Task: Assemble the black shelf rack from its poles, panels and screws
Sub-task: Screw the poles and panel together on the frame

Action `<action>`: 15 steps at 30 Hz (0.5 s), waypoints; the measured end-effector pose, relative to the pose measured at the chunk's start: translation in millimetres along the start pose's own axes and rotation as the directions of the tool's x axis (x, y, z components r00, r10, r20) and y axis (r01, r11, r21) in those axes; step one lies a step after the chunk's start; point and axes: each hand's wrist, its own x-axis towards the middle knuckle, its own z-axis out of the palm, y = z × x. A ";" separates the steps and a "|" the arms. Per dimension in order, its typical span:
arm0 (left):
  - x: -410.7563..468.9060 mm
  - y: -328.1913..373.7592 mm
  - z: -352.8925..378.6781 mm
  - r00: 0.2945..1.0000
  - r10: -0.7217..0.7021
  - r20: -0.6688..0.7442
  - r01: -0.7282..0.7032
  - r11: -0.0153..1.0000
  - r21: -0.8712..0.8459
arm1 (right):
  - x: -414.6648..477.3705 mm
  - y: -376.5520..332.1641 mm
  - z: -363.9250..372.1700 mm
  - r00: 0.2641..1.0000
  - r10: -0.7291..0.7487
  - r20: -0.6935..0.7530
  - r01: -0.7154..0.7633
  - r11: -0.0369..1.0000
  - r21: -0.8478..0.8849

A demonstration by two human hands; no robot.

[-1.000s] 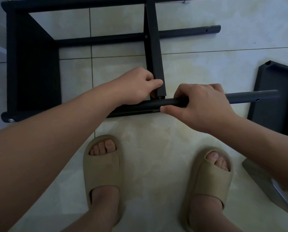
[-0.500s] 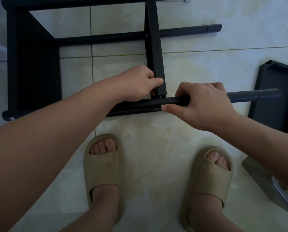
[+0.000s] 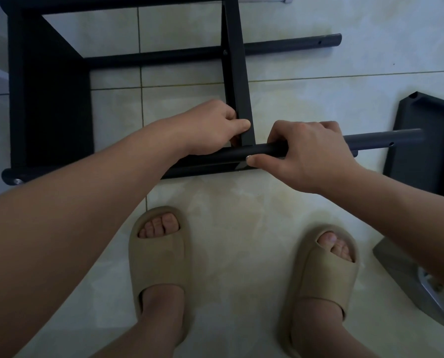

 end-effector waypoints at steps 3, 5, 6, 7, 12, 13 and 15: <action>0.5 -0.4 1.4 1.000 0.009 -0.004 -0.009 1.000 -0.010 | 2.1 -0.9 0.0 1.000 -0.004 0.015 0.004 1.000 -0.029; -0.4 -0.7 3.4 1.000 -0.003 -0.026 0.002 1.000 -0.025 | 3.6 -3.5 0.3 0.999 -0.020 0.025 0.021 0.998 -0.067; -1.7 0.2 4.0 0.999 -0.017 -0.038 0.017 1.000 -0.022 | 3.9 -4.8 0.5 0.999 -0.043 0.033 0.046 0.994 -0.101; -3.5 1.4 4.3 0.998 -0.033 -0.048 0.033 0.999 -0.002 | 3.7 -6.4 -0.5 0.997 -0.066 0.050 0.072 0.987 -0.144; -29.3 19.4 -4.8 0.982 -0.104 -0.155 0.116 0.991 0.072 | -12.5 -9.3 -21.2 0.982 -0.100 0.162 0.145 0.944 -0.297; -35.5 26.3 -7.6 0.978 -0.110 -0.175 0.132 0.984 0.118 | -20.9 -7.5 -27.7 0.982 -0.091 0.163 0.137 0.944 -0.301; -47.8 45.7 -11.3 0.974 -0.063 -0.217 0.115 0.965 0.236 | -42.5 0.8 -41.3 0.986 -0.068 0.151 0.109 0.954 -0.280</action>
